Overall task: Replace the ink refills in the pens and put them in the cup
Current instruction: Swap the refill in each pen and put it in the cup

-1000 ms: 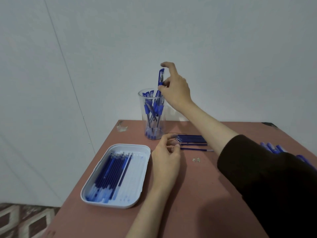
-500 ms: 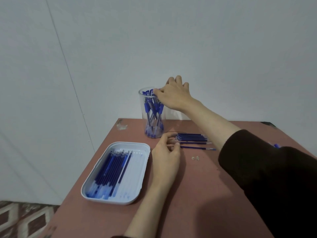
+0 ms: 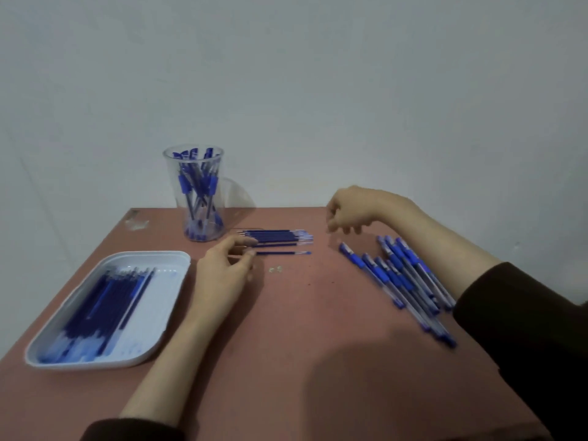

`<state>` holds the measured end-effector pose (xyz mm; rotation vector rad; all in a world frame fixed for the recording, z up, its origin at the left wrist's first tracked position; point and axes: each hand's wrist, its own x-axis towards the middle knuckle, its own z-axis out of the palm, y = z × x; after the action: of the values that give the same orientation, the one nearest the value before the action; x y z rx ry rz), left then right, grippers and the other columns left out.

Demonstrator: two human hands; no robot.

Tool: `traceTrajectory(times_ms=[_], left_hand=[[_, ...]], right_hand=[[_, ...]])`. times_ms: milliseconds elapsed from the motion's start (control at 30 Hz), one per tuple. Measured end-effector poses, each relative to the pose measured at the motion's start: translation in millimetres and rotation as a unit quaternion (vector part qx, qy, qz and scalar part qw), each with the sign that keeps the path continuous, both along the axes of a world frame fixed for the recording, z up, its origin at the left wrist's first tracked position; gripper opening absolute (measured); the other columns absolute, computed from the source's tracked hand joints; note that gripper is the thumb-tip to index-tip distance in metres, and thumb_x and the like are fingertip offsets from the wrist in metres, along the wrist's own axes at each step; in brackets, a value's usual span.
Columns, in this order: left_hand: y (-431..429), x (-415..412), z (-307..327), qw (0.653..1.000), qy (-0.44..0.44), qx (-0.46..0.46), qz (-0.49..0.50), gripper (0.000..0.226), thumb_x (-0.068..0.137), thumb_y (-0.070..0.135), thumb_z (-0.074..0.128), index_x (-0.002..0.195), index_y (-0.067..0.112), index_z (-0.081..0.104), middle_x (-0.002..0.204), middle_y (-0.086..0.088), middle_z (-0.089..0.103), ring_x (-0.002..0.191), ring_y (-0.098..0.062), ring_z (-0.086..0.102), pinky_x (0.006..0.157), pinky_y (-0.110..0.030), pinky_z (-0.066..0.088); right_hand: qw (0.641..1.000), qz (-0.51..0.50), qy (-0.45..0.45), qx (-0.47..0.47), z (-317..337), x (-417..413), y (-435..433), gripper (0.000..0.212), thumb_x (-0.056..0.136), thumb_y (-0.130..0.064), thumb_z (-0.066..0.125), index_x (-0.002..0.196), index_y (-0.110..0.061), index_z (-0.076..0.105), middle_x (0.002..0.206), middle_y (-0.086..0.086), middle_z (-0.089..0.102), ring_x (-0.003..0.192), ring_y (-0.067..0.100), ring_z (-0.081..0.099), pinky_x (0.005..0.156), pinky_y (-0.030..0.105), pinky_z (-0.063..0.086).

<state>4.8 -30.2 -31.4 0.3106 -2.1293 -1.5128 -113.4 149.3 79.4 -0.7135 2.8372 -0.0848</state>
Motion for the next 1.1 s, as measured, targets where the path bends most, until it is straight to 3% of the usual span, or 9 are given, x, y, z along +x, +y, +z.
traceTrajectory(times_ms=[133, 233, 367, 500, 567, 667, 767, 1000, 1100], left_hand=[[1, 3, 1, 1.000, -0.003, -0.009, -0.004, 0.025, 0.088, 0.004, 0.059, 0.083, 0.028, 0.066, 0.065, -0.003, 0.064, 0.047, -0.008, 0.054, 0.061, -0.027, 0.048], [2, 4, 2, 1.000, -0.008, -0.013, -0.007, 0.029, 0.089, 0.003, 0.057, 0.080, 0.030, 0.065, 0.068, -0.004, 0.065, 0.051, -0.013, 0.056, 0.065, -0.029, 0.048], [3, 3, 1, 0.999, -0.021, -0.038, -0.022, 0.028, 0.087, 0.005, 0.060, 0.077, 0.030, 0.066, 0.064, -0.002, 0.067, 0.059, -0.017, 0.060, 0.069, -0.028, 0.049], [6, 3, 0, 0.993, -0.043, -0.106, -0.034, 0.023, 0.084, 0.008, 0.063, 0.073, 0.028, 0.068, 0.054, 0.013, 0.062, 0.064, -0.007, 0.060, 0.065, -0.013, 0.042], [7, 4, 1, 0.989, -0.049, -0.131, -0.043, 0.022, 0.084, 0.009, 0.063, 0.075, 0.028, 0.069, 0.058, 0.017, 0.062, 0.065, -0.001, 0.059, 0.065, -0.010, 0.040], [9, 4, 0, 0.971, -0.064, -0.213, -0.082, 0.021, 0.086, 0.010, 0.061, 0.081, 0.027, 0.072, 0.072, 0.017, 0.066, 0.078, -0.005, 0.061, 0.071, -0.009, 0.041], [9, 2, -3, 0.967, -0.055, -0.236, -0.077, 0.026, 0.083, 0.005, 0.057, 0.086, 0.026, 0.072, 0.086, 0.015, 0.068, 0.095, -0.016, 0.061, 0.087, -0.029, 0.046], [6, 3, 1, 0.985, -0.053, -0.163, 0.005, 0.028, 0.080, -0.002, 0.054, 0.082, 0.020, 0.070, 0.082, 0.011, 0.066, 0.080, -0.011, 0.061, 0.068, -0.021, 0.037], [6, 3, 2, 0.987, -0.046, -0.157, 0.005, 0.029, 0.080, -0.002, 0.052, 0.081, 0.021, 0.070, 0.082, 0.013, 0.065, 0.081, -0.010, 0.060, 0.070, -0.020, 0.038]], right_hand=[[0.995, -0.054, 0.003, 0.085, -20, 1, 27, 0.028, 0.084, -0.037, 0.066, 0.096, -0.011, 0.067, 0.083, 0.005, 0.071, 0.071, 0.020, 0.067, 0.064, 0.027, 0.049], [0.991, -0.073, 0.057, 0.093, -35, 2, 37, 0.038, 0.082, -0.051, 0.064, 0.091, -0.014, 0.067, 0.074, -0.002, 0.063, 0.075, 0.018, 0.062, 0.059, 0.025, 0.041], [0.995, -0.082, 0.061, -0.011, -54, -2, 41, 0.031, 0.078, -0.040, 0.067, 0.075, -0.010, 0.062, 0.066, 0.002, 0.056, 0.069, 0.021, 0.055, 0.053, 0.026, 0.036], [0.988, -0.096, 0.070, -0.100, -59, -1, 34, 0.027, 0.074, -0.028, 0.063, 0.061, -0.010, 0.047, 0.060, 0.004, 0.048, 0.060, 0.021, 0.045, 0.051, 0.027, 0.030], [0.976, -0.096, 0.059, -0.188, -54, 2, 26, 0.029, 0.075, -0.025, 0.061, 0.063, -0.013, 0.038, 0.061, 0.003, 0.044, 0.058, 0.018, 0.038, 0.054, 0.028, 0.028], [0.956, -0.060, 0.052, -0.281, -46, 9, 8, 0.025, 0.080, -0.025, 0.062, 0.070, -0.012, 0.043, 0.064, 0.003, 0.051, 0.058, 0.016, 0.041, 0.055, 0.028, 0.031], [0.960, 0.021, 0.009, -0.278, -44, 22, -11, 0.013, 0.081, -0.022, 0.061, 0.078, -0.013, 0.052, 0.072, 0.002, 0.062, 0.057, 0.016, 0.052, 0.054, 0.026, 0.041], [0.966, 0.090, 0.000, -0.243, -70, 26, -33, 0.006, 0.080, -0.021, 0.063, 0.082, -0.020, 0.057, 0.081, -0.004, 0.060, 0.073, 0.013, 0.051, 0.061, 0.024, 0.038], [0.966, 0.083, 0.004, -0.246, -72, 22, -35, 0.009, 0.083, -0.022, 0.062, 0.082, -0.020, 0.054, 0.088, -0.002, 0.062, 0.079, 0.016, 0.051, 0.064, 0.025, 0.038]])
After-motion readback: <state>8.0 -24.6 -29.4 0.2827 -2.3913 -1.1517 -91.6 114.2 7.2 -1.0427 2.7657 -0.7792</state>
